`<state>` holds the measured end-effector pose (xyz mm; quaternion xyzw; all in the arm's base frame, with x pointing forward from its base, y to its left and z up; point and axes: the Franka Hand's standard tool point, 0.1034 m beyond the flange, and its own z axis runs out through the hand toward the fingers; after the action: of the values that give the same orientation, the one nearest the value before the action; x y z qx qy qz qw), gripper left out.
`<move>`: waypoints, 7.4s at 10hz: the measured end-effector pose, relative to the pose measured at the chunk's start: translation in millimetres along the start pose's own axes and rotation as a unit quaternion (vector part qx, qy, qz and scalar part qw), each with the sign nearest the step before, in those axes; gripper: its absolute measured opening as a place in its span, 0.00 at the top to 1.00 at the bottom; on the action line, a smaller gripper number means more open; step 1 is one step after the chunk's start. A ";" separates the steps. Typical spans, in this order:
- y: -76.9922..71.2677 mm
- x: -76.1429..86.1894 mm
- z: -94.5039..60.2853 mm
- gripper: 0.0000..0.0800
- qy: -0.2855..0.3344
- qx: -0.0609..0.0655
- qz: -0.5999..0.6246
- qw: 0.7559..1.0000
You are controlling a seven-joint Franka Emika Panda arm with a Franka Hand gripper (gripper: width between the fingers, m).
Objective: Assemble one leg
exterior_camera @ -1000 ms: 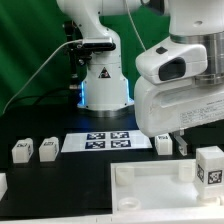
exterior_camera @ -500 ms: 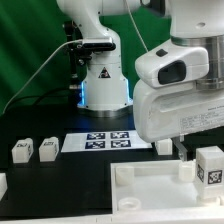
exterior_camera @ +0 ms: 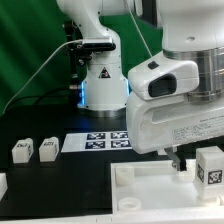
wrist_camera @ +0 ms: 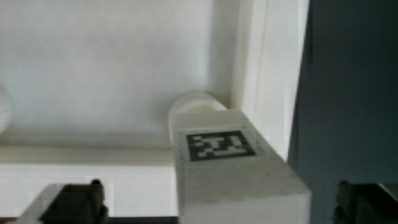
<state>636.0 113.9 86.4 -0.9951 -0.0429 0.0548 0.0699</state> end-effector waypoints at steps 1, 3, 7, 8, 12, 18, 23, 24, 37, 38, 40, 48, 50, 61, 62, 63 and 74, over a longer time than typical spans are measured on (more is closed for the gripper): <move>-0.1 0.0 0.1 0.34 0.000 0.000 0.000 1.000; 1.0 -0.1 0.1 0.51 0.000 -0.001 0.000 1.000; 1.5 1.1 0.5 0.63 0.006 0.000 0.035 0.999; 1.9 1.4 0.7 0.63 0.022 0.001 0.102 0.995; 10.3 -0.8 0.6 0.63 0.048 0.054 0.378 0.923; 12.7 -2.8 2.0 0.63 0.037 0.079 0.609 0.789; 12.7 -2.8 2.0 0.63 0.037 0.079 0.609 0.789; 12.7 -2.8 2.0 0.63 0.037 0.079 0.609 0.789; -18.5 -4.4 8.4 0.63 0.022 0.095 0.800 0.592; -18.8 -4.5 8.4 0.42 0.022 0.095 0.799 0.594; -17.4 -6.6 9.2 0.23 0.021 0.089 0.766 0.636; -13.3 -15.6 9.8 0.19 0.018 0.001 0.399 0.917; -20.8 -13.4 9.3 0.19 0.024 -0.033 0.257 0.966; -19.2 -3.0 10.9 0.63 0.028 0.053 0.653 0.755; -19.0 -0.9 10.9 0.63 0.029 0.081 0.718 0.690; -20.6 0.9 11.3 0.63 0.033 0.099 0.759 0.642; -8.0 -4.5 11.7 0.19 0.052 0.054 0.527 0.847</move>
Offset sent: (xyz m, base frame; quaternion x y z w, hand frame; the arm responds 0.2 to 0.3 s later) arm 0.0000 0.0000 0.0000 0.0000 0.0000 0.0000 1.0000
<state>629.7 123.0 76.5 -0.8641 0.4948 0.0339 0.0862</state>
